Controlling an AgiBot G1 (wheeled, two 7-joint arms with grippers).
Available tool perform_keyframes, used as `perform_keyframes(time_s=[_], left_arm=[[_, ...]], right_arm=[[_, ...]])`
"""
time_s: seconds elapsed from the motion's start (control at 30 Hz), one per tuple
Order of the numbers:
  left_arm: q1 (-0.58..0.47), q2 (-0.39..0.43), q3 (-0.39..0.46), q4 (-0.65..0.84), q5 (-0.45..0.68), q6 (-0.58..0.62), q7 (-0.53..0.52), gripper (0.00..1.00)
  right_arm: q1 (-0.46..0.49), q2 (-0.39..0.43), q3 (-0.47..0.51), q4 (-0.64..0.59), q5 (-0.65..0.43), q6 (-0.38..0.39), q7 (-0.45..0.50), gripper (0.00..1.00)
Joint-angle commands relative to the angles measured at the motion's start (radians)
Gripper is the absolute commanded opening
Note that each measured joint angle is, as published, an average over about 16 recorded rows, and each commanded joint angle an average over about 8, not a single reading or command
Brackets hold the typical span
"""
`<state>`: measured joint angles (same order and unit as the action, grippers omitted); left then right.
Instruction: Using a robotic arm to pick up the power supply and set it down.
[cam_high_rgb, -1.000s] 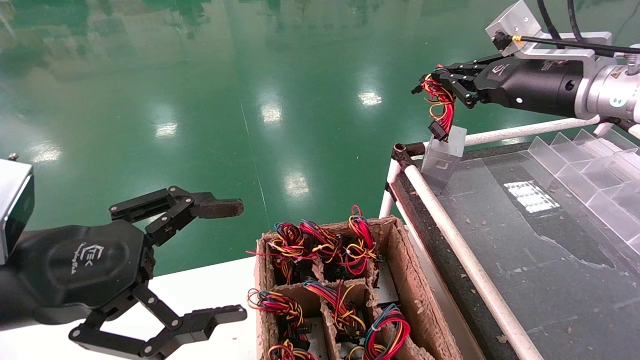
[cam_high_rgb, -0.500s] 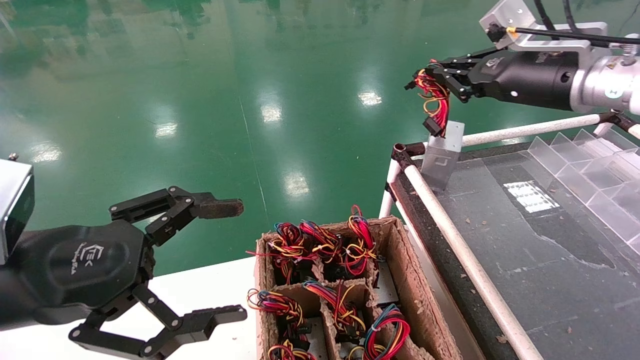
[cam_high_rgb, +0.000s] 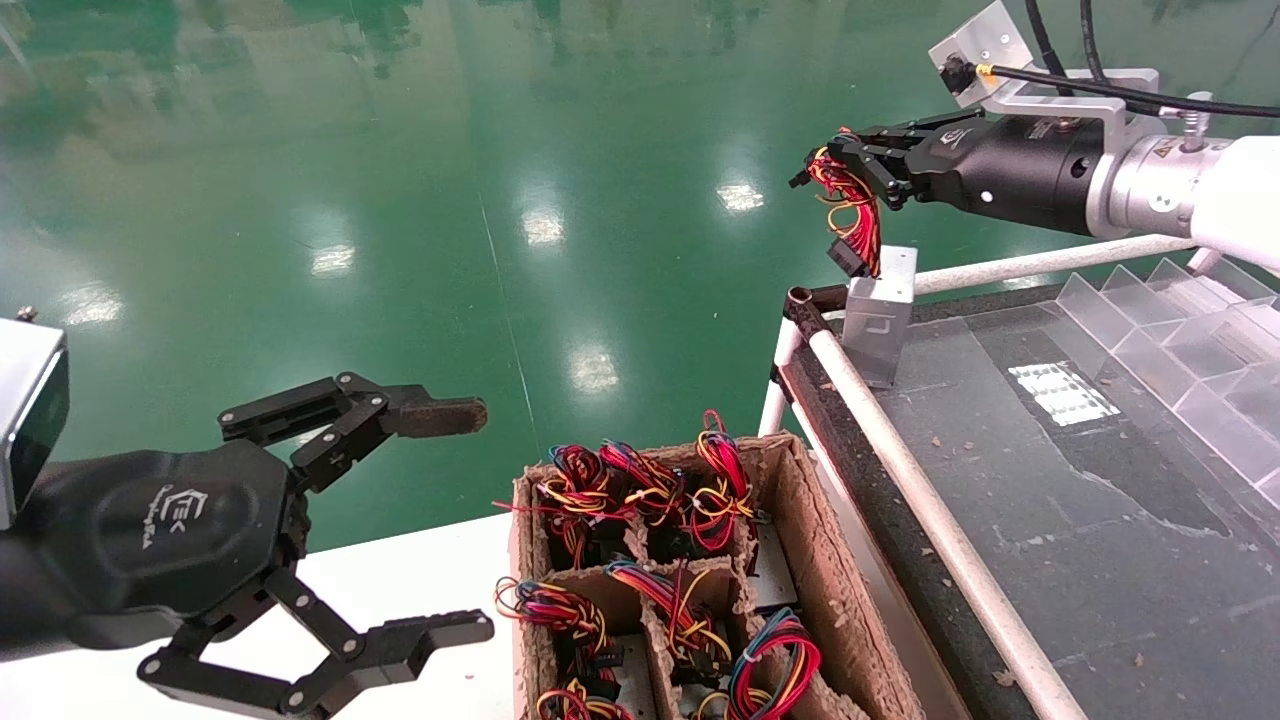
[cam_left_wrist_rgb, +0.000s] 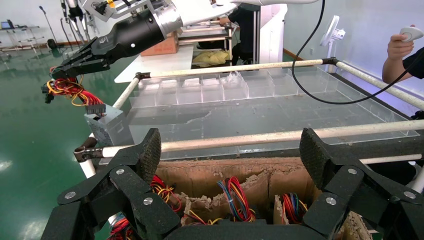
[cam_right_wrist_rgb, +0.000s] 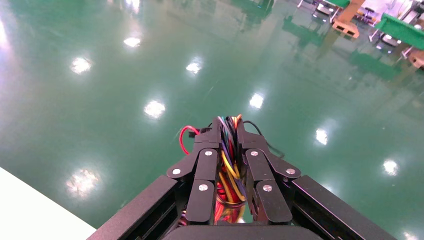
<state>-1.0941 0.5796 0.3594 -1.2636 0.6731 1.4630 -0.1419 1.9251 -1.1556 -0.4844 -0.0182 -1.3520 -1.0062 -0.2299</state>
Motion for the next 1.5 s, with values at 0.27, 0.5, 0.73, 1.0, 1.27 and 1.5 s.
perform_keyframes(time_s=[0.27, 0.5, 0.73, 1.0, 1.27, 1.5], left_arm=[[0.0, 0.0, 0.0, 0.0, 0.0, 0.0, 0.0, 1.0], [0.0, 0.0, 0.0, 0.0, 0.0, 0.0, 0.0, 1.0], [0.0, 0.0, 0.0, 0.0, 0.0, 0.0, 0.0, 1.0], [0.0, 0.0, 0.0, 0.0, 0.0, 0.0, 0.0, 1.0], [0.0, 0.0, 0.0, 0.0, 0.0, 0.0, 0.0, 1.0], [0.0, 0.0, 0.0, 0.0, -0.001, 0.0, 0.0, 1.0]], right_arm=[[-0.015, -0.004, 0.002, 0.002, 0.004, 0.027, 0.024, 0.65], [-0.019, -0.002, -0.001, 0.009, -0.001, 0.036, 0.029, 1.0], [-0.016, 0.005, -0.005, 0.016, -0.007, 0.03, 0.025, 1.0], [-0.009, 0.016, -0.003, 0.019, -0.004, 0.009, 0.029, 1.0], [-0.008, 0.042, 0.034, 0.017, 0.05, -0.045, 0.048, 1.0], [-0.045, 0.079, 0.069, 0.068, 0.114, -0.077, 0.074, 1.0]])
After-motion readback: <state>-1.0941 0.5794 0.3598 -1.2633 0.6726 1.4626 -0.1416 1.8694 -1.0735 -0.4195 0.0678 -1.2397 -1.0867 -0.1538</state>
